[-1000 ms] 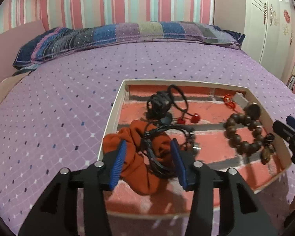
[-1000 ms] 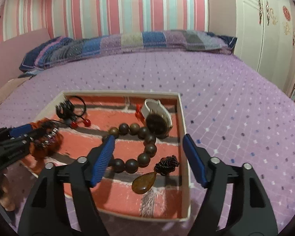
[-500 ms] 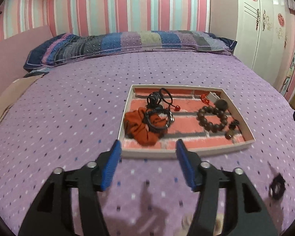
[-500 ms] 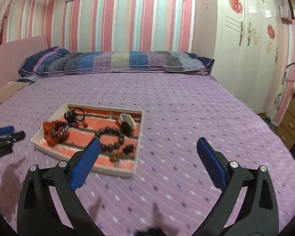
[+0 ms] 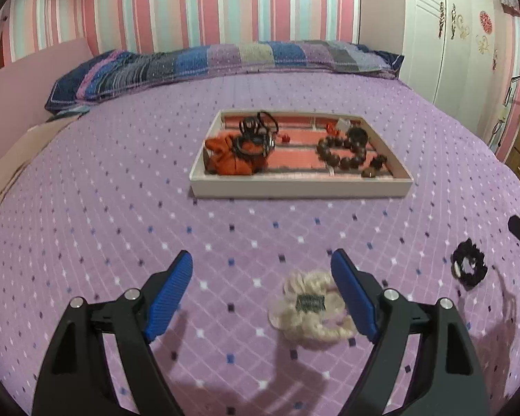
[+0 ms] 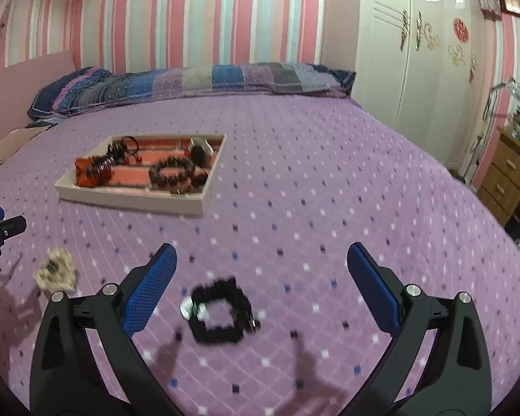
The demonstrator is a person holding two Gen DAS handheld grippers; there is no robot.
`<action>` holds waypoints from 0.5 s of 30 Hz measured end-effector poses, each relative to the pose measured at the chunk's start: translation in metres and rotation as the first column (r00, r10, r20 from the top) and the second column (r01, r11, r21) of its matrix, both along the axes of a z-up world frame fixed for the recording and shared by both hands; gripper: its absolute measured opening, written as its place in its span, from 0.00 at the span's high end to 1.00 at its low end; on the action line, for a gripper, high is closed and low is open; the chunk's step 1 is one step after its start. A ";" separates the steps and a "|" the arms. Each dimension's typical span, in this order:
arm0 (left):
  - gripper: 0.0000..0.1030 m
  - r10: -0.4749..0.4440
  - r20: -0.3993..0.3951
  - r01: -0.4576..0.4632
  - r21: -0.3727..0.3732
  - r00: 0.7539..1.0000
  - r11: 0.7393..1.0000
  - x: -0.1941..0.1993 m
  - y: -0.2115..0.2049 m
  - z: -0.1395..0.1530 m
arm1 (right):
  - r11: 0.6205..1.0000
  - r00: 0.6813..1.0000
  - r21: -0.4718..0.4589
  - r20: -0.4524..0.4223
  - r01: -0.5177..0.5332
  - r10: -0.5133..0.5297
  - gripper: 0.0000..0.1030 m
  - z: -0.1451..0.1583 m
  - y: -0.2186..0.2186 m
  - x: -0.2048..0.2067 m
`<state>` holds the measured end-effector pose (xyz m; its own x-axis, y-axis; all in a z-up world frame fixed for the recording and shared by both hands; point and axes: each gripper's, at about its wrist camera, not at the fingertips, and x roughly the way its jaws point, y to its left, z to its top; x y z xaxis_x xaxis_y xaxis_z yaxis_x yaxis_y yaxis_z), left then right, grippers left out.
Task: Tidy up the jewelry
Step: 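Move both open tools toward the black and cream scrunchies on the bed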
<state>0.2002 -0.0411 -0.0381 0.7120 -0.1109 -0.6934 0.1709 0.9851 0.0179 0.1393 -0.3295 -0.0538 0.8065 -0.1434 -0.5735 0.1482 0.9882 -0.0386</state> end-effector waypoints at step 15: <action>0.22 0.000 -0.123 0.001 0.006 0.992 1.000 0.010 -0.021 -0.073 | 0.998 0.977 0.039 -0.211 0.049 -0.039 0.32 -0.069 -0.005 0.027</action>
